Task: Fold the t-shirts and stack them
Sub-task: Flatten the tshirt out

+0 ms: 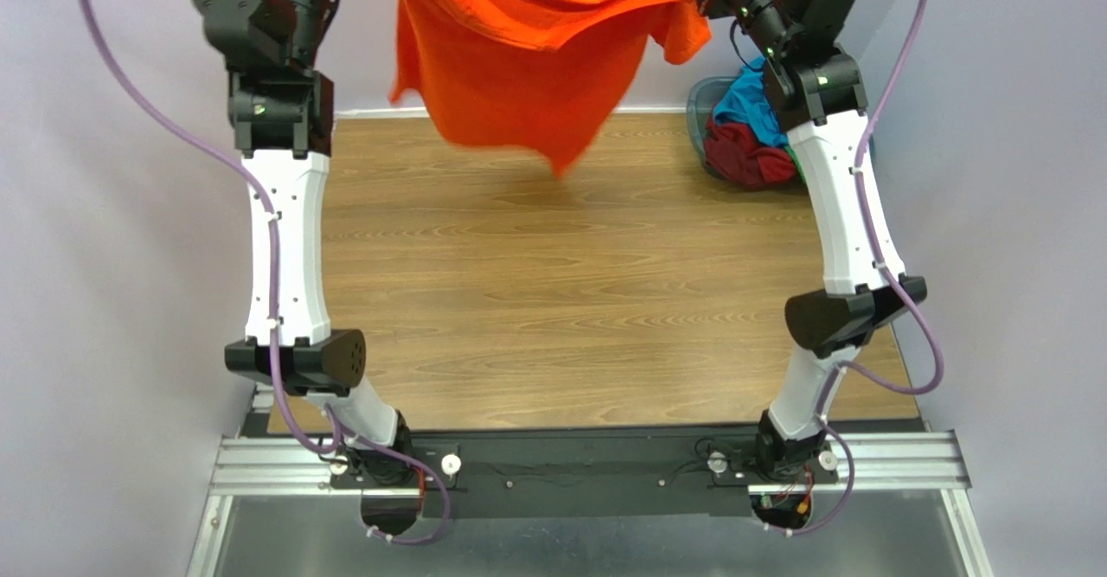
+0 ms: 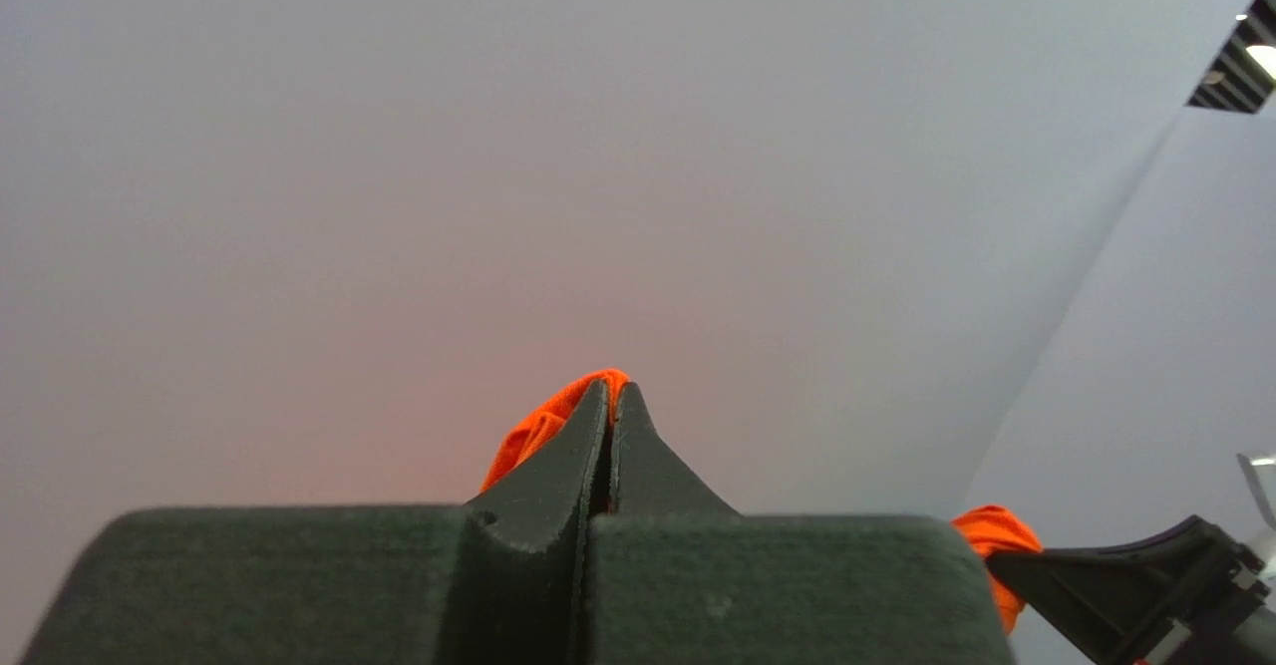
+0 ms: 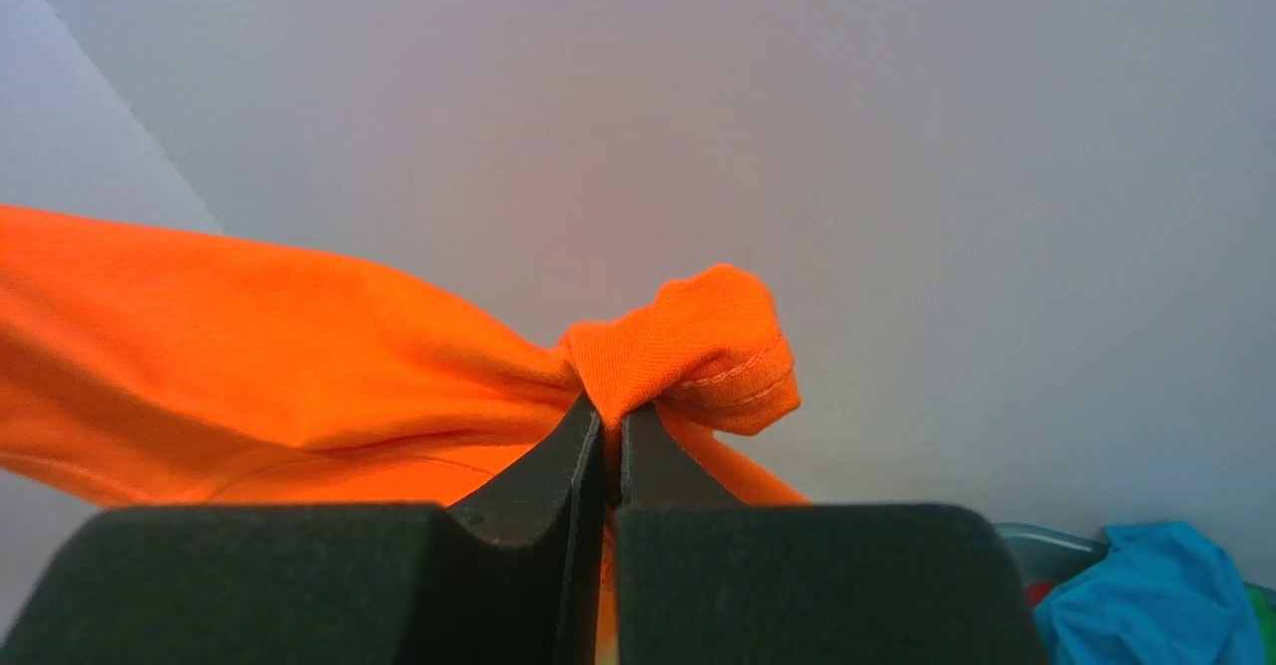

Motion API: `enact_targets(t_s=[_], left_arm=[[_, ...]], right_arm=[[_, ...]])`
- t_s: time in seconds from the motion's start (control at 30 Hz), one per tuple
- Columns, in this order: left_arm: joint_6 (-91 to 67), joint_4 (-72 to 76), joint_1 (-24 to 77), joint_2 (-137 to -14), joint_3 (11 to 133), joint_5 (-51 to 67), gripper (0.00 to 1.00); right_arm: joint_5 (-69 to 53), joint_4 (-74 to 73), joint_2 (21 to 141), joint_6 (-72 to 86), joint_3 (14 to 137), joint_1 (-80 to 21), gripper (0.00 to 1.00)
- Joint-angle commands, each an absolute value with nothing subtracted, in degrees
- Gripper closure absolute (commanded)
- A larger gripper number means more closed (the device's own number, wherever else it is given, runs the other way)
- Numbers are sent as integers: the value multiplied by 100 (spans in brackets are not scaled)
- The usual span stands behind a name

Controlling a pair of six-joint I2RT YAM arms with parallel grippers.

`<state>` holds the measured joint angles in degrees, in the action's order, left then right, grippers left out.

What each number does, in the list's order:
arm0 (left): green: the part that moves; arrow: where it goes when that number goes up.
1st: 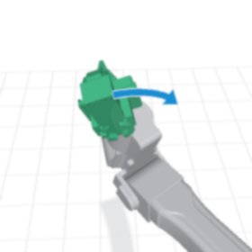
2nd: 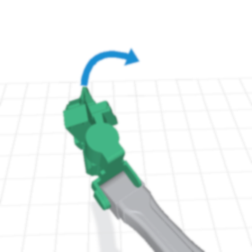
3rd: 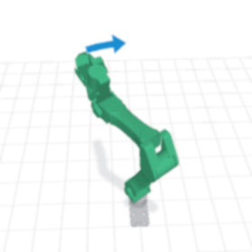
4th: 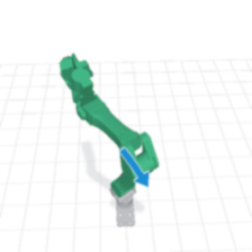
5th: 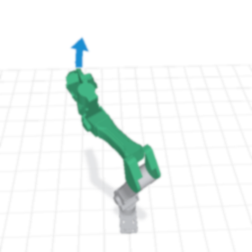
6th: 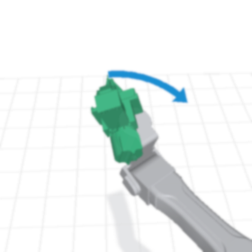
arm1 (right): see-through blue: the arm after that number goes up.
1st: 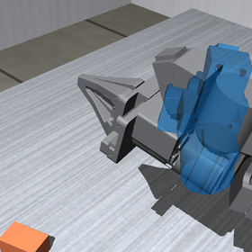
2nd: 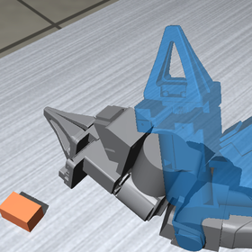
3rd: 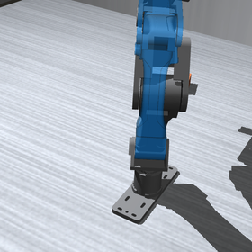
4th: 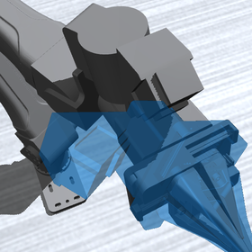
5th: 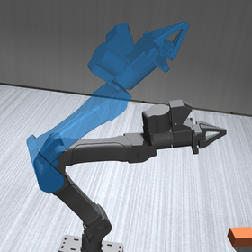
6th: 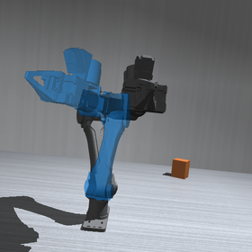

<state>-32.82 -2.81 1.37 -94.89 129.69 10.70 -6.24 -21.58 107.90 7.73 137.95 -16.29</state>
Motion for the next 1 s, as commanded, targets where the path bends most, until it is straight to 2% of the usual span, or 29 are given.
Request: enact_targets(t_s=[0.0,0.07,0.1,0.13,0.17,0.2,0.27,0.37,0.4,0.43,0.5,0.53,0.57,0.6,0.67,0.7,0.73,0.77,0.97], left_arm=[[-3323,-202,53,-8985,12565,1486,100],[-3252,-158,53,-8580,11738,1389,100],[-3278,-89,44,-8065,10707,1206,100],[-3304,-18,44,-7772,10113,1126,100],[-3383,156,53,-7160,9490,1012,100],[-3488,289,53,-6850,8274,872,100],[-3804,483,53,-6008,6603,581,100],[-4321,353,53,-5128,4895,317,100],[-4411,247,44,-4793,4191,334,100],[-4412,229,53,-4790,4184,386,100],[-4770,10,44,-4449,3424,360,100],[-4833,9,53,-4404,3262,465,100],[-4869,-183,53,-4369,3165,422,100],[-4843,-359,44,-4394,3199,370,95],[-4799,-1044,53,-4447,3383,45,60],[-4781,-1333,44,-4447,3540,-147,24],[-4755,-1423,44,-4447,3612,-280,9],[-4737,-1467,44,-4421,3673,-299,1],[-4650,-1354,44,-4333,3911,-343,1]], right_arm=[[-545,-1986,10102,571,13099,-1626,89],[-650,-1978,9732,659,11984,-1626,88],[-711,-1986,9347,816,11571,-1626,86],[-799,-1978,9108,852,10635,-1626,84],[-1078,-1960,8905,887,10200,-1626,82],[-1220,-1960,8738,922,9804,-1626,81],[-1484,-1969,8237,1133,8551,-1626,81],[-1399,-1969,7579,1519,6925,-1635,80],[-1310,-1969,7324,1782,6586,-1626,75],[-1310,-1960,7321,1828,6296,-1626,75],[-1362,-1969,7059,1811,5568,-1626,73],[-1380,-1986,7014,1793,5355,-1626,68],[-1380,-2091,6970,1793,5187,-1635,56],[-1441,-2144,6952,1828,5072,-1626,31],[-1468,-2337,6952,1898,4799,-1626,4],[-1355,-2407,6935,1925,4764,-1626,0],[-1275,-2495,6926,1986,4755,-1626,0],[-1196,-2513,6900,2021,4764,-1626,0],[-914,-2514,6882,2188,5036,-1626,0]])
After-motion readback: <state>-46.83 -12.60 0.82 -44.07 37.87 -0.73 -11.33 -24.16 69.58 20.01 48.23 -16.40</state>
